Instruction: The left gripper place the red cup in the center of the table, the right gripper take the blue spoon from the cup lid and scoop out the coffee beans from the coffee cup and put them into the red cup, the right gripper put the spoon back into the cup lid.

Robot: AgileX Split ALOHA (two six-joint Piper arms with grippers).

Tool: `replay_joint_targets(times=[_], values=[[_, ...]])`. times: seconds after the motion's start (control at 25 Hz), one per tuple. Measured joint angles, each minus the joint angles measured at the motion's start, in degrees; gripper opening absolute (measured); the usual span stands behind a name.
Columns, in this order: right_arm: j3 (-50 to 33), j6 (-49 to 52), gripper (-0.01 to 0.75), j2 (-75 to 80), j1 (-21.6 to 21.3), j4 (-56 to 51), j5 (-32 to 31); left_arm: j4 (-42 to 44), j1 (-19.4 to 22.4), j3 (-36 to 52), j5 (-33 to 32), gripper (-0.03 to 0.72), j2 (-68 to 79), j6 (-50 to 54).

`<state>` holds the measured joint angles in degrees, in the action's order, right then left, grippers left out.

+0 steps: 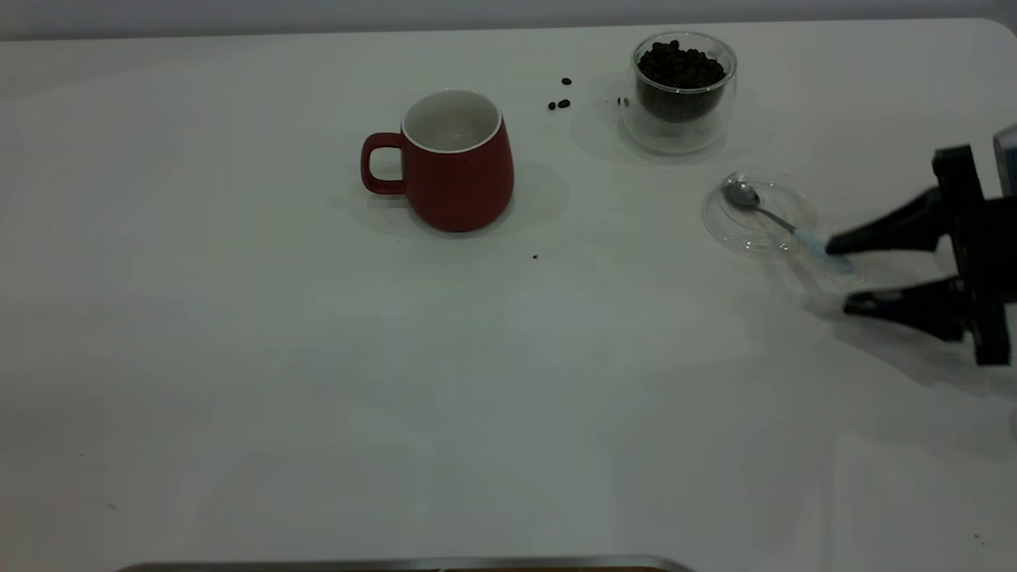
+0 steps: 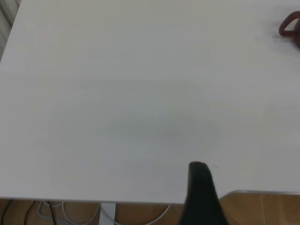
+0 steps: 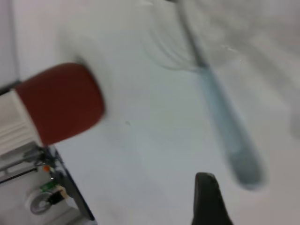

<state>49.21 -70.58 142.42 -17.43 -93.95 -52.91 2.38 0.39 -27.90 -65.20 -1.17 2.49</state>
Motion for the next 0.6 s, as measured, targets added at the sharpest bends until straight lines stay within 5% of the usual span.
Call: replay_joint_targets(times=[0.36,0.6], values=[[-3.08,13.71,0.51,-13.23,-1.87,16.9,12.42,0.0,0.0,0.0,0.0,0.587,0.0,0.0],[-4.67,29.01,0.51,-31.78,-1.92,36.7,14.14,0.0,0.0,0.0,0.0,0.587,0.0,0.0]])
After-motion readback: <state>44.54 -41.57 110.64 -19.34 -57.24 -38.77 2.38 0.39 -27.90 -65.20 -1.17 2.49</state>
